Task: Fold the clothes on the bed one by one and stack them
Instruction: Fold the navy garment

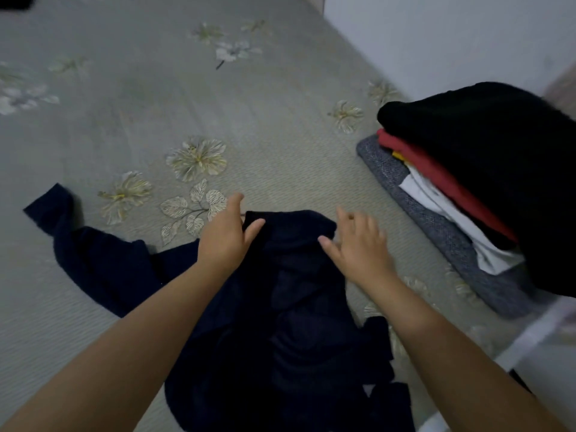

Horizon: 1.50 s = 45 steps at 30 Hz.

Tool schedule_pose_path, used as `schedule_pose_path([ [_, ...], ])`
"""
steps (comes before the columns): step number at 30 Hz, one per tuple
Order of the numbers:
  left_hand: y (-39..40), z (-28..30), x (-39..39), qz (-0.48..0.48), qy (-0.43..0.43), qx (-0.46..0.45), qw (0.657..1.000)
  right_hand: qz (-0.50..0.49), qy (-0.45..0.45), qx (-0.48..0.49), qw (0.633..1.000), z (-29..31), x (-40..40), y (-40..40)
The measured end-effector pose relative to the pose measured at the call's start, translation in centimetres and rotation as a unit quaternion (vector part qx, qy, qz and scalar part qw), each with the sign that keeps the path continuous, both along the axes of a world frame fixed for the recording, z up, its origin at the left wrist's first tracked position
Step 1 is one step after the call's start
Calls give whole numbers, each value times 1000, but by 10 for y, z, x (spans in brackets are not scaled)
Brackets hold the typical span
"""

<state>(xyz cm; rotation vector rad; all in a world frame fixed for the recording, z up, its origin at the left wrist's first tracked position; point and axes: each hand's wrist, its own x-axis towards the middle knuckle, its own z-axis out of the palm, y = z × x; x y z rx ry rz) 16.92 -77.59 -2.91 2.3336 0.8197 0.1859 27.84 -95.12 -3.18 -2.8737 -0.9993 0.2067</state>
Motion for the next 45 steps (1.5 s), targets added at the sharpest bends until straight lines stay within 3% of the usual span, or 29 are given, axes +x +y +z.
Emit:
schedule_pose_path([
  [2, 2, -37, -9, -22, 92, 38, 995, -29, 92, -76, 992, -31, -6, -6],
  [4, 3, -71, -22, -40, 198, 75, 977, -68, 143, -83, 984, -52, -9, -11],
  [6, 4, -92, -30, -31, 240, 79, 967, -108, 151, -78, 980, -67, -6, -13],
  [10, 10, -106, -20, 0, 203, 87, 975, -109, 118, -100, 982, -83, 16, -1],
  [14, 14, -118, 3, 12, 129, 87, 988, -94, 135, -81, 983, -101, 33, 28],
  [17, 17, -128, 8, 7, 124, 102, 987, -95, 156, -60, 981, -115, 38, 44],
  [20, 27, -126, 10, 21, 152, 121, 981, -69, 153, 3, 986, -126, 43, 54],
  [22, 37, -119, 9, 35, 186, 113, 976, -30, 150, 98, 983, -126, 41, 57],
  [24, 49, -112, 0, 75, 208, 105, 969, -51, 199, 222, 953, -117, 38, 57],
  [27, 69, -104, -31, 85, 281, 164, 942, -147, 323, 366, 860, -96, 39, 62],
  [29, 80, -103, -51, 76, 332, 193, 920, -164, 386, 424, 802, -91, 45, 67],
  [31, 87, -104, -60, 84, 353, 198, 911, -138, 432, 436, 777, -88, 52, 72],
  [33, 87, -104, -60, 89, 374, 203, 901, -95, 421, 378, 819, -87, 61, 72],
  [36, 79, -106, -50, 88, 396, 216, 888, -38, 295, 213, 931, -87, 77, 67],
  [38, 69, -111, -40, 74, 334, 209, 916, -2, 236, 108, 966, -91, 78, 63],
  [40, 57, -116, -27, 32, 252, 201, 946, -19, 238, 112, 965, -93, 75, 64],
  [43, 46, -116, -9, 50, 251, 137, 957, -49, 265, 201, 942, -93, 73, 74],
  [45, 44, -115, -5, 67, 226, 90, 968, -18, 292, 255, 922, -82, 71, 77],
])
